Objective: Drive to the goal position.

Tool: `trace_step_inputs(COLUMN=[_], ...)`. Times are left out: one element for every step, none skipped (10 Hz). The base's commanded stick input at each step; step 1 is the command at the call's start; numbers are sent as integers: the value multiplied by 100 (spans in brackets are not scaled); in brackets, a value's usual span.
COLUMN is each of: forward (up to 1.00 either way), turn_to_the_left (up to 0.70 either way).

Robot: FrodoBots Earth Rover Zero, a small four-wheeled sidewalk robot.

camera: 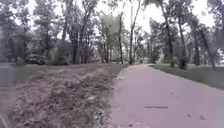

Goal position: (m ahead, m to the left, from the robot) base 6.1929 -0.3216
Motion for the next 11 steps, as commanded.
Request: trace_step_inputs(forward=[69,68,68,68,68,69,69,69,69,69,69], turn_to_the_left=[4,8,12,11,5,0,0,0,0,0,0])
